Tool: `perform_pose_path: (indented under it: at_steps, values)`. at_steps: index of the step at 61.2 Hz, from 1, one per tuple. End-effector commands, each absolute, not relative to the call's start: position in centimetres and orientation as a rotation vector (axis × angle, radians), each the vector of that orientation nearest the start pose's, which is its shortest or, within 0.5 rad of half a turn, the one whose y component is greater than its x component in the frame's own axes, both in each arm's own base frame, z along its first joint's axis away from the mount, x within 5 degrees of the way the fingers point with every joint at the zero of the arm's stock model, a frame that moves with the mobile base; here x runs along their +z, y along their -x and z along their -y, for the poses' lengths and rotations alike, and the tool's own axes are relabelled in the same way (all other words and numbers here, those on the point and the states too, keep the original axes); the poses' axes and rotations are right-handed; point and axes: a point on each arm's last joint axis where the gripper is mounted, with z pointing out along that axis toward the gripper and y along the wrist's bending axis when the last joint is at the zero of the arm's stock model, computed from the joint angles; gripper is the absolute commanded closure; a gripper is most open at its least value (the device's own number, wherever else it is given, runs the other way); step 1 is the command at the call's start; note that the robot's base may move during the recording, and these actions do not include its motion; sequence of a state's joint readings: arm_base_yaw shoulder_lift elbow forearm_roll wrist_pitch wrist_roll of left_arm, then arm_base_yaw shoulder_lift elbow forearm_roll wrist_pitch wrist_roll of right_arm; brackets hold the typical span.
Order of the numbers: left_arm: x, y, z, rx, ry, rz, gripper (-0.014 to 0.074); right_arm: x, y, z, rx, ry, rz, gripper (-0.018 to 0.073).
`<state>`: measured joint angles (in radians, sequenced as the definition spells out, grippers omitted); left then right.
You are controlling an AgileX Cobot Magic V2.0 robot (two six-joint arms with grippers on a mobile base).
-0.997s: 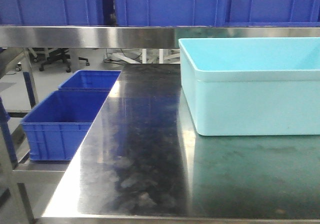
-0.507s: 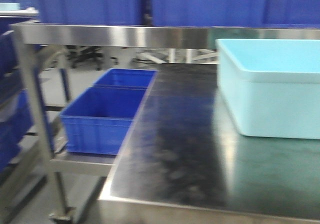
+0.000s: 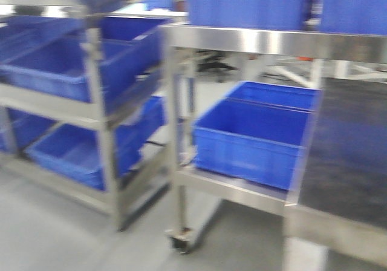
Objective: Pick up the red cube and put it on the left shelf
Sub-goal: 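Drive the base to the shelf rack holding the red cube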
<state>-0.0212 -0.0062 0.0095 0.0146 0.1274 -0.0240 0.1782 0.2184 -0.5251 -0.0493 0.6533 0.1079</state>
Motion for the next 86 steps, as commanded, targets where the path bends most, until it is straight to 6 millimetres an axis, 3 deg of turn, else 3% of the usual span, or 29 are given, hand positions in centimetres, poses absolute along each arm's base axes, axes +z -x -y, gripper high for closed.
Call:
perform_pose_path:
  at_steps: [1,86]
  values:
    - [19.98,-5.62,0.12,-0.029,-0.006,-1.535,0.0495,33.03,-4.53,-0.51,0.138,0.083,-1.726,0.043]
    - [19.98,-5.62,0.12,-0.029,-0.006,-1.535,0.0495,33.03,-4.53,-0.51,0.138,0.083,-1.726,0.043]
